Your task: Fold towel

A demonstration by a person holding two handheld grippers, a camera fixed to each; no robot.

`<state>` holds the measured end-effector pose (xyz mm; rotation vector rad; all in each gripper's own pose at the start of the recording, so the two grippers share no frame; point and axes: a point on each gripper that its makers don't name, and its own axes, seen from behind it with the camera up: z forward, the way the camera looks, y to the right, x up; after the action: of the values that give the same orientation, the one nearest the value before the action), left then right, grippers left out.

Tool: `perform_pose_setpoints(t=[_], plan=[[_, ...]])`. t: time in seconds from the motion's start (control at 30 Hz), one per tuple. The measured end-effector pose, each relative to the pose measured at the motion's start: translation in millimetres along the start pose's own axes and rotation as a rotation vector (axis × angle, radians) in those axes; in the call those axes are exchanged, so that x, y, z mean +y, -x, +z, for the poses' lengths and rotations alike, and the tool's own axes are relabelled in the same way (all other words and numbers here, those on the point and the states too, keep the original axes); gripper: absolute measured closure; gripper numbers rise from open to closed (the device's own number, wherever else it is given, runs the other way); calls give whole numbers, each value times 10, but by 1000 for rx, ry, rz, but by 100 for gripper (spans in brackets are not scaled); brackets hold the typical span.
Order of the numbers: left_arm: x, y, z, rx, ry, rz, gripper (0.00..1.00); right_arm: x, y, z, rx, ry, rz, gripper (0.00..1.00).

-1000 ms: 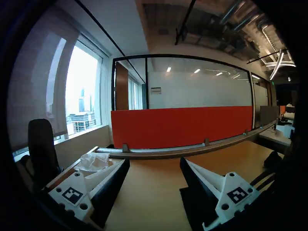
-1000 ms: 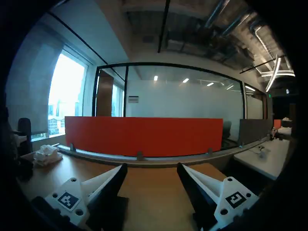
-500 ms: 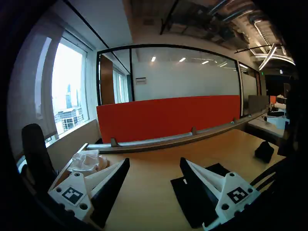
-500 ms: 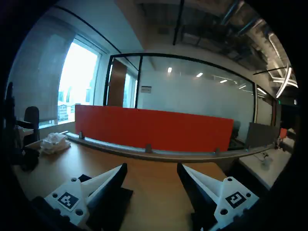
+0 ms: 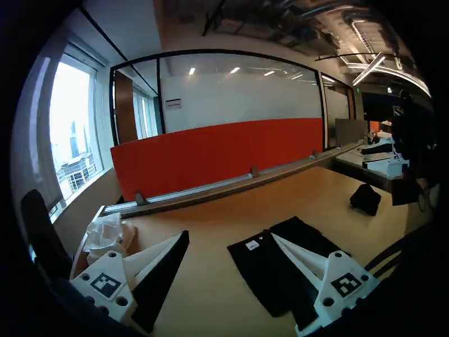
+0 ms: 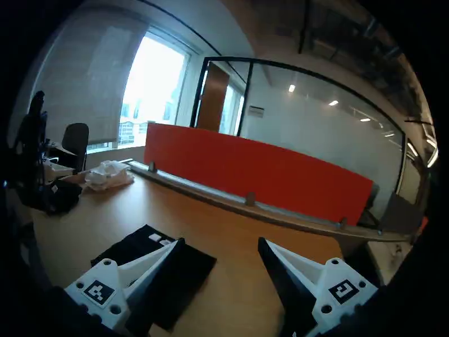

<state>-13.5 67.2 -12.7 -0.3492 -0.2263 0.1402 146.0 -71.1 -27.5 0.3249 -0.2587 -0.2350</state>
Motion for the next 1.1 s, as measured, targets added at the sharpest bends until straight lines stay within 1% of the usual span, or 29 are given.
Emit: perform_pose_setpoints(t=[0.17, 0.4, 0.6, 0.8, 1.1], plan=[[115, 108, 35, -41, 60, 21, 3, -104, 91, 11, -47, -57, -20, 0], [235, 186, 70, -71, 111, 52, 3, -202, 150, 34, -85, -118, -50, 0], [304, 265, 114, -89, 130, 65, 3, -251, 255, 51, -109, -149, -60, 0], [405, 404, 161, -107, 146, 76, 3, -362, 426, 79, -137, -182, -65, 0], [574, 707, 245, -148, 177, 84, 3, -496, 707, 145, -186, -210, -67, 0]])
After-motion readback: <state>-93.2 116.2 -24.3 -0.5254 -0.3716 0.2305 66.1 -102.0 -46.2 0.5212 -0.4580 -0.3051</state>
